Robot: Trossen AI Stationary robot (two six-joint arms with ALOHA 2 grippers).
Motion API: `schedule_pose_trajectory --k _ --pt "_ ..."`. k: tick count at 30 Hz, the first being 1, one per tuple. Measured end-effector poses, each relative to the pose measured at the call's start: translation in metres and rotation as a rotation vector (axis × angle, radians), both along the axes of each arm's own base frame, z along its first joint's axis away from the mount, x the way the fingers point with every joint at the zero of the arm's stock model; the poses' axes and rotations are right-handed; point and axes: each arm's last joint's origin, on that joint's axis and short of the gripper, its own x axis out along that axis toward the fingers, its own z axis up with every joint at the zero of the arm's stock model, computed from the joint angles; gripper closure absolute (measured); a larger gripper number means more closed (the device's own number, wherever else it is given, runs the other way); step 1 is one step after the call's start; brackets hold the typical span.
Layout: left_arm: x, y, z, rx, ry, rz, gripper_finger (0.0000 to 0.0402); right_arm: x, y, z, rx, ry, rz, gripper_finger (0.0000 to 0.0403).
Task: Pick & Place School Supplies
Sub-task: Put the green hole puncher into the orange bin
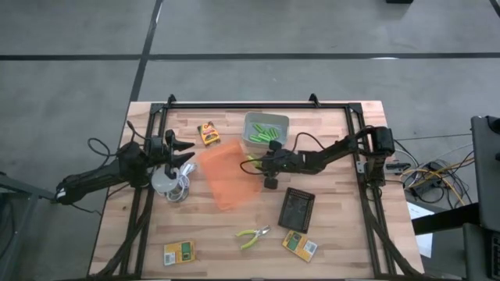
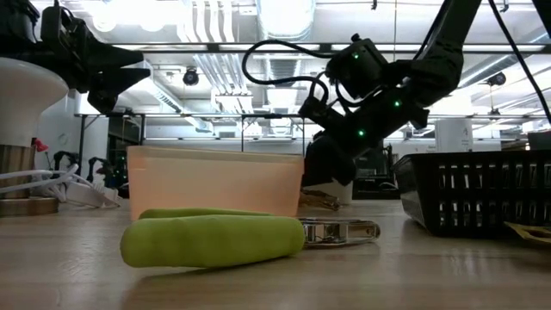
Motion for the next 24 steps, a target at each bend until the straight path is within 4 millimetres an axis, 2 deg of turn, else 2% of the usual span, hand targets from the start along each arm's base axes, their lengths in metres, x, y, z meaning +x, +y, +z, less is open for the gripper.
schedule_pose_trajectory --k 14,24 --pt "0.0 0.0 -0.0004 -0.001 0.003 0.0 0.0214 -0.0022 0.0001 -0.0031 -0.003 0.037 0.003 0.0326" --pt "0.0 0.0 -0.0004 -0.001 0.003 0.0 0.0213 -0.0021 0.0001 -0.0016 -0.001 0.031 0.002 0.0328"
